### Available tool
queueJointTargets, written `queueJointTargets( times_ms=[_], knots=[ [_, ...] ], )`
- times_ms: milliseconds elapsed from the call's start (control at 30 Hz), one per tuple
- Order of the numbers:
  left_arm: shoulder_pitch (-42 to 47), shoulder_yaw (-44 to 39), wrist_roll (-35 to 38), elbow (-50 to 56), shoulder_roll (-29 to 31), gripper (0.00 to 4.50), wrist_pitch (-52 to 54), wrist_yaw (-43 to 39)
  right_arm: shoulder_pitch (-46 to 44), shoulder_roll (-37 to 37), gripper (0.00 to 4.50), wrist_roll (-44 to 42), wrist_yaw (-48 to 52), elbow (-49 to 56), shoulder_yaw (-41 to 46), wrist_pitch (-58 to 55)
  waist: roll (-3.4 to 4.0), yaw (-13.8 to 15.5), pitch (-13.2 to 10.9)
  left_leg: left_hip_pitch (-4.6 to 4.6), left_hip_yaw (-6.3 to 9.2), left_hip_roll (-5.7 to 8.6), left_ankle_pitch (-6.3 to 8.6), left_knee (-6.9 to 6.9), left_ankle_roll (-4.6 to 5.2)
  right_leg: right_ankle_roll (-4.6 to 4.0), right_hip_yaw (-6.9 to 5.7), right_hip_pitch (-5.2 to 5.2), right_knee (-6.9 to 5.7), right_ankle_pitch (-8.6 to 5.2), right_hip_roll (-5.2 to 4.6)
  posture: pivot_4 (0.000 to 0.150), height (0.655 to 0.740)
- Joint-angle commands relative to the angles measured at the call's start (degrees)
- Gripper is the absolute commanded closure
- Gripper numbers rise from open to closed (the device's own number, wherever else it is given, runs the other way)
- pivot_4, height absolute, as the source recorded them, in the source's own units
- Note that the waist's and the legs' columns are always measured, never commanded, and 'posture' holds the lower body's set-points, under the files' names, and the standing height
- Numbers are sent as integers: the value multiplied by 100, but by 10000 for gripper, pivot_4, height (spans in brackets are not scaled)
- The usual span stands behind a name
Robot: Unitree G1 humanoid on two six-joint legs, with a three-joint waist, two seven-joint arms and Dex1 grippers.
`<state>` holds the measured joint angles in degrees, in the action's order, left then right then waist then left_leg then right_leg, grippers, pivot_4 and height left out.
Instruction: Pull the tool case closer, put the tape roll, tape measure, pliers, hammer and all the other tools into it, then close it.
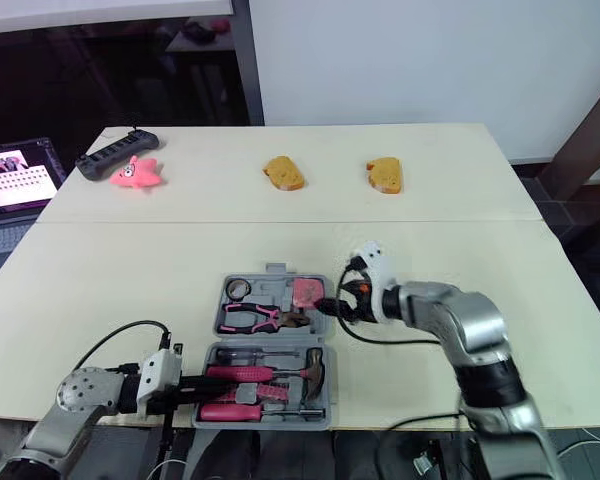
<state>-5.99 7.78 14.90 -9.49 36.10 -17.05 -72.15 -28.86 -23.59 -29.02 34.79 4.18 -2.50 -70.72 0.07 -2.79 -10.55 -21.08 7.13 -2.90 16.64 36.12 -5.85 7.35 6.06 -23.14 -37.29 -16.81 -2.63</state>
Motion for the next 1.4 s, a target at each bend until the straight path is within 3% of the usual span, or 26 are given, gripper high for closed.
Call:
queueJointTargets(
  times_ms=[33, 267, 567, 833, 1167, 1400],
  knots=[
    [-63, 38, -262, -416, 176, 45000, 61, 25, -279, 227, 771, 13, -282, -641, 272, -161, 2, 7, 1, 0, 0, 0, 0, 0, 0, 1, 0, 0, 0, 0, 0, 1500, 7400],
    [16, 49, -222, -388, 261, 45000, 47, 8, -419, 380, 771, 247, -515, -1389, 139, 60, 11, -62, 6, -2, 0, 0, 0, -3, 1, 2, -1, -7, -5, 1, 1, 1500, 7400],
    [-4, 96, -243, -353, 292, 45000, 17, 43, -460, 1216, 771, -495, -556, -1764, 1245, -307, 19, -142, 16, 21, 0, -3, 0, -12, 1, 3, 1, 6, -11, 1, 6, 1500, 7400],
    [95, 111, -252, -422, 312, 45000, 5, 5, -410, 1309, 771, -1098, -383, -1610, 1982, -538, 28, -133, 12, 15, 0, -3, 0, -13, 1, 3, 1, 2, -11, 1, 5, 1500, 7400],
    [211, 106, -252, -469, 312, 45000, 54, 34, 142, 631, 771, -1519, 620, -342, 1177, -400, 31, -129, 10, 11, 0, -3, 0, -11, 1, 4, 2, 1, -9, 0, 5, 1500, 7400],
    [207, -77, -79, -203, 378, 45000, 328, 142, 185, 421, 771, -1533, 810, -138, 872, -238, 31, -129, 10, 12, 0, -3, 0, -12, 1, 3, 2, 1, -9, -1, 5, 1500, 7400]
  ],
)
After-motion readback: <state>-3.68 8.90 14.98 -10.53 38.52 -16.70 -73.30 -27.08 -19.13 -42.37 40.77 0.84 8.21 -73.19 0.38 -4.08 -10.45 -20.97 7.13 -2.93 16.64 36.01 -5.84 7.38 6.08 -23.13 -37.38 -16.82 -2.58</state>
